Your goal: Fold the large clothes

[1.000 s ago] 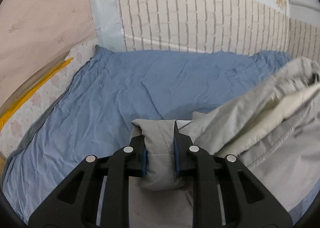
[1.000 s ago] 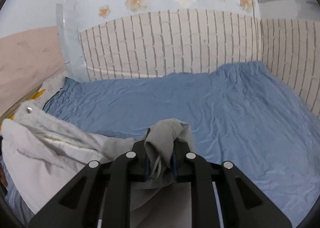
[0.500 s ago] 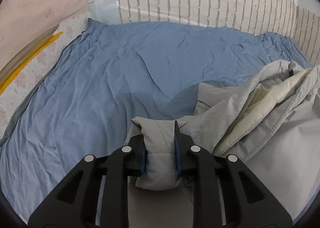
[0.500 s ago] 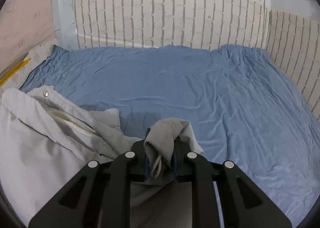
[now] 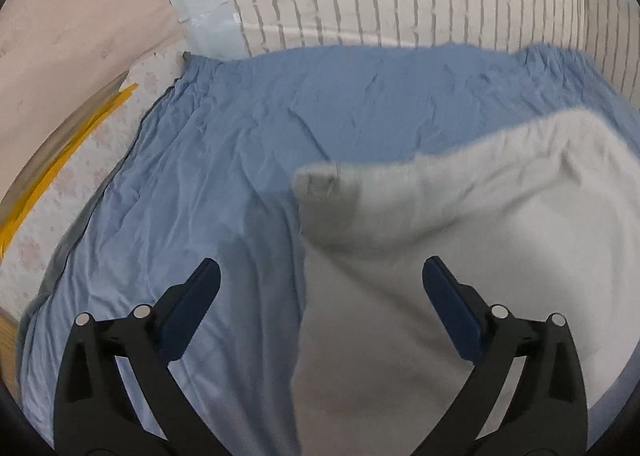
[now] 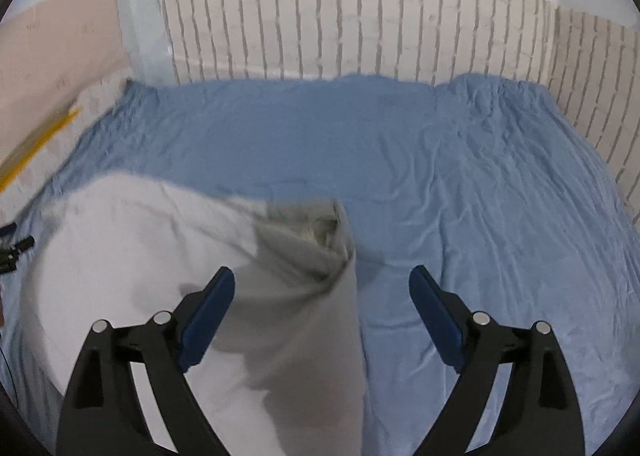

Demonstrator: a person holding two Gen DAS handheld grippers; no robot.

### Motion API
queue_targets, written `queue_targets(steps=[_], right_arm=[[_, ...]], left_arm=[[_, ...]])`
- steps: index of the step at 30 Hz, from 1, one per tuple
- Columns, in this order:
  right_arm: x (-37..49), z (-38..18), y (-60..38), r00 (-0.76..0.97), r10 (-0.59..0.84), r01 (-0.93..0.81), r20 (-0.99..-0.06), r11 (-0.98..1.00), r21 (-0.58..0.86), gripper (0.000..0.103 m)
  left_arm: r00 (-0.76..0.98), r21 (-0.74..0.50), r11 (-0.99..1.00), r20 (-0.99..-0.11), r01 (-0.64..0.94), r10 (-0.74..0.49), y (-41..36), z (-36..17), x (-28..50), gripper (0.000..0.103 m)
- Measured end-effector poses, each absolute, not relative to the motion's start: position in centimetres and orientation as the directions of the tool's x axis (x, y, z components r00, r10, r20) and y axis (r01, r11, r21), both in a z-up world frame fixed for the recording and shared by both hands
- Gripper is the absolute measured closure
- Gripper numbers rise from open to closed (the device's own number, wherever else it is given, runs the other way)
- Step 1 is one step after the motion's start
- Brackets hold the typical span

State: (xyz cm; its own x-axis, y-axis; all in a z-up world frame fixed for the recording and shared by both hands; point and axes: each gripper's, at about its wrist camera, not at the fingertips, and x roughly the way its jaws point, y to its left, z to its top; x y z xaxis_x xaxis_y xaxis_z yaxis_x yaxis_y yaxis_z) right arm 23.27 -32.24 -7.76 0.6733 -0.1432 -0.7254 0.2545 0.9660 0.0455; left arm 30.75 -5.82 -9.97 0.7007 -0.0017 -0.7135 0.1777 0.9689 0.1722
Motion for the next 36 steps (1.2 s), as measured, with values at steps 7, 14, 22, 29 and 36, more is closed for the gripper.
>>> queue_targets(steps=[7,14,22,29,36], right_arm=[[27.4,-13.3,-33.5,0.549,-0.031,0.197,-0.835,0.976,0.093,0.014],[28.4,-15.3,-33.5,0.556,0.074,0.181,-0.828,0.961,0.207,0.088],[24.2,-6.6,-32.1,0.782,-0.065,0.198,-0.620,0.969,0.148,0.099],[31.5,-10.5,-32.0,0.626,-0.242,0.315,-0.741,0.948,-0.044,0.099],[31.5,-15.4,-32.3,0.492,-0.214,0.349,-0.844,0.936,-0.033,0.070]], left_arm=[[0.595,0.034,0.973,-0.796,0.229,-0.113,-5.1,-13.6,34.1,0.003],[0.514,-0.063,0.966,-0.837,0.252,-0.189,-5.6,-16.7,36.5,0.072],[0.609,-0.058,0.965,-0.766,0.255,-0.207,-4.5,-11.2,35.1,0.099],[0.530,-0.018,0.973,-0.836,0.231,-0.142,-6.0,-13.7,41.2,0.097],[0.569,0.069,0.981,-0.821,0.179,-0.046,-5.4,-14.0,38.6,0.062]])
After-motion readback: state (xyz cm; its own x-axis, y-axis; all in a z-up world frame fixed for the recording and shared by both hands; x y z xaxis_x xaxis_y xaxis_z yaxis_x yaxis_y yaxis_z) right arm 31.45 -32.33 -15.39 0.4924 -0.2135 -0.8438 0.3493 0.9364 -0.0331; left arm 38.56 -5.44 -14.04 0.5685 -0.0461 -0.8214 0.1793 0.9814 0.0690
